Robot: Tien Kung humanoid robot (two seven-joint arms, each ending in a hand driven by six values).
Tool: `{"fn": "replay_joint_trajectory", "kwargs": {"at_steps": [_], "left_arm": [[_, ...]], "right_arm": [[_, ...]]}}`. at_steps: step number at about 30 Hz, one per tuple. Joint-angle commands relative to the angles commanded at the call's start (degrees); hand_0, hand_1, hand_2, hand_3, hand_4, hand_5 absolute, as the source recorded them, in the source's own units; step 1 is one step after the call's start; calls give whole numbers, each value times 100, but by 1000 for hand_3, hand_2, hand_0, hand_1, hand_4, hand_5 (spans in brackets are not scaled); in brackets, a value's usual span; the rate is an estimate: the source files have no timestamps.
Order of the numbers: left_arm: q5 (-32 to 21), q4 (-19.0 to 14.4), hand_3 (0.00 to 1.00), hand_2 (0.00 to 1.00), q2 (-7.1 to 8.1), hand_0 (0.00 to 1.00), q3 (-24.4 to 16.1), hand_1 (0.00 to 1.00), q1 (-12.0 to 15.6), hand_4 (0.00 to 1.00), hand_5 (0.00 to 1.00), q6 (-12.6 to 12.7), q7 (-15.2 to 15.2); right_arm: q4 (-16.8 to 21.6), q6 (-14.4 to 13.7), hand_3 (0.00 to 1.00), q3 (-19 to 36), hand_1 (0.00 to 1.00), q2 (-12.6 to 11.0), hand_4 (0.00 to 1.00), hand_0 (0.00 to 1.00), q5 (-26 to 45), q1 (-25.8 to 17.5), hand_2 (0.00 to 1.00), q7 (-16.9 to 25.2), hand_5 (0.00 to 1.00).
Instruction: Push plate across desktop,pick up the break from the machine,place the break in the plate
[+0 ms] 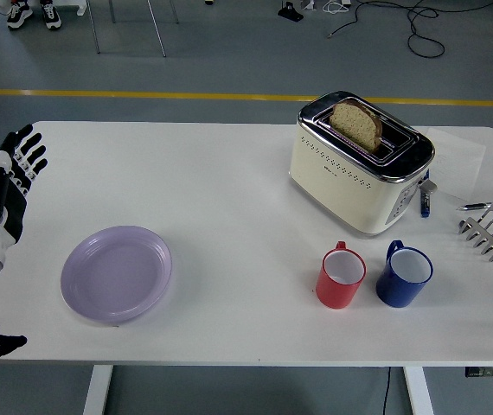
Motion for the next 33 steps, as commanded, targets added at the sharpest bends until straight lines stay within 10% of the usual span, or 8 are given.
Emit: {"fn": "replay_joint_trajectory", "kwargs": {"at_steps": [15,22,33], "left_arm": [[480,577,952,987,-175,964,185,970,194,618,998,1461,-1393],[567,1324,981,998,-320,998,326,998,267,617,998,1817,-2382],[250,2327,998,998,-370,998,393,998,418,606,998,2030,-2865]], "right_arm": [[-41,-4,867,26,854,44,604,951,43,-2,883,2,698],[-77,-5,866,-37,854,37,605,952,51,13,883,1,694],[-123,-18,866,-148,854,2,606,952,64,-170,883,3,688]]}}
